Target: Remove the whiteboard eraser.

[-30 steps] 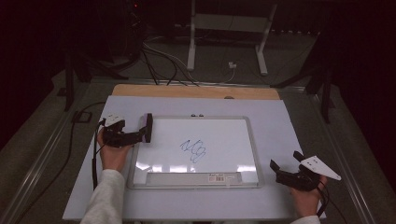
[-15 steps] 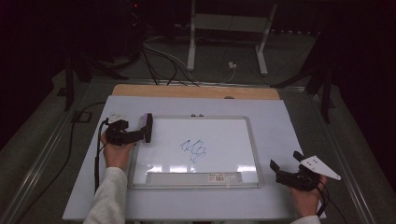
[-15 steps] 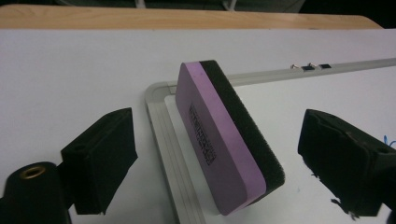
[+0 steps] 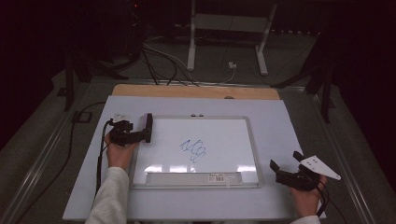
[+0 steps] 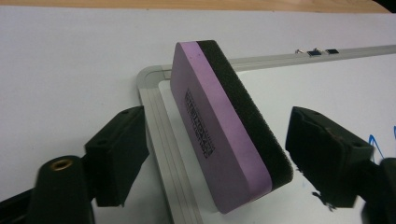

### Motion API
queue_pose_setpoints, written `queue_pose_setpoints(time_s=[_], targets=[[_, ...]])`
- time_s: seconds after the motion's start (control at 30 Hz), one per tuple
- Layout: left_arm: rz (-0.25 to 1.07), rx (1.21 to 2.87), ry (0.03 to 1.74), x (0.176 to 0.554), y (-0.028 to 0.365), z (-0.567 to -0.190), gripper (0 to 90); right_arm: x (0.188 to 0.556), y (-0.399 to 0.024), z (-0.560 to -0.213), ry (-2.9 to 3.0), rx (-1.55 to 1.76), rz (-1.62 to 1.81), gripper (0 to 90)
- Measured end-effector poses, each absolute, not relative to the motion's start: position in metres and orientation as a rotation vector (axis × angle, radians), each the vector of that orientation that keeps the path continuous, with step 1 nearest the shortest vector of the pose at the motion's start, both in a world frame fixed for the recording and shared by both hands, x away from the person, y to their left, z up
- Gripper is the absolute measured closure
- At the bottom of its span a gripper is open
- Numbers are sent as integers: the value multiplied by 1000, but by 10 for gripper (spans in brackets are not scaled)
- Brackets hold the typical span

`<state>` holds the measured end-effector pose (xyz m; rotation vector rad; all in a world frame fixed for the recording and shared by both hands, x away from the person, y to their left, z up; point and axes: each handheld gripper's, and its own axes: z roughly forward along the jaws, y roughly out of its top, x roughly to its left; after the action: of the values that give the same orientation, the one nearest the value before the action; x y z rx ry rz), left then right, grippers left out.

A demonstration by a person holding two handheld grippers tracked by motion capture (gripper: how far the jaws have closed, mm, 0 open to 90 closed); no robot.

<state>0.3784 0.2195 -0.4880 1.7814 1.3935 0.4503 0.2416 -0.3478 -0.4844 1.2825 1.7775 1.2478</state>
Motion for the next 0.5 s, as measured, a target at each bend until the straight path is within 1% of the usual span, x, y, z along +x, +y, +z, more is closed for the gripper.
queue_pose_setpoints(time_s=[0.17,0.2,0.5], targets=[[438,1764,1389,378,221,-487,283,242,-348,-484,1779,1282,1248,3],[436,1765,1388,379,221,-487,307,242,-348,-484,1780,1281,1249,3],[415,1775,1388,380,221,-489,355,242,-348,-485,1782,1282,1248,3]])
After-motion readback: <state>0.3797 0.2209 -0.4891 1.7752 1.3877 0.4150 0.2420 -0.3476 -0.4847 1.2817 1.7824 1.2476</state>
